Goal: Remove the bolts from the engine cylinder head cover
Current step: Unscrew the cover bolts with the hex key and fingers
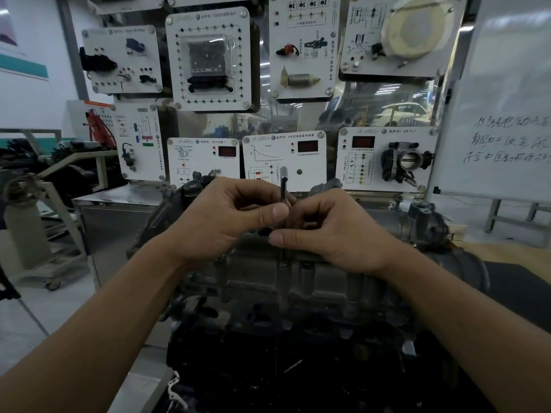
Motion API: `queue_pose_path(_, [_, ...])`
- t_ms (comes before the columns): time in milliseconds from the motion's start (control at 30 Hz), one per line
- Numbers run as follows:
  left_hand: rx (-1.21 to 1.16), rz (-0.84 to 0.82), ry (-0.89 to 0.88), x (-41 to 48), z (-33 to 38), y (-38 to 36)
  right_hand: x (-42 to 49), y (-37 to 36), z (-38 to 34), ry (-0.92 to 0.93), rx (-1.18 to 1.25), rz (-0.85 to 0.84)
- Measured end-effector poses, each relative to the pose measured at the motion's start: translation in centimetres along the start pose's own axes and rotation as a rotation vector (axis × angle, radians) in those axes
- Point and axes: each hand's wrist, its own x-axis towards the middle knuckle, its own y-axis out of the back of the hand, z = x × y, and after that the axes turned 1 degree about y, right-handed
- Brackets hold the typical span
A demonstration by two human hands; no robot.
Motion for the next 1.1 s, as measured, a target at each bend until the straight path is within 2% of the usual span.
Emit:
queue_pose_path(333, [-0.052, 0.036, 0.024, -0.15, 0.06, -0.16, -0.04, 0.0, 0.1, 0.001, 0.051, 0.041])
queue_pose_path(533, [-0.11, -0.004, 0.016, -0.22, -0.09, 0.01, 0.02, -0.14, 0.32, -0.01, 0.052, 0.092])
queue_pose_path(767, [-0.071, -0.054, -0.006, -0.39, 0.07, 0.26, 0.0, -0.06, 0.65, 0.013, 0.004, 0.037])
queue_pose_path(967, [-0.057, 0.003, -0.004, -0.3, -0.13, 0.12, 0.0, -0.13, 0.27, -0.005, 0.021, -0.02])
queue_pose_path(1100, [-0.072, 0.039, 0.0, -0.14, -0.18, -0.12, -0.11, -0.01, 0.1, 0.023, 0.018, 0.007])
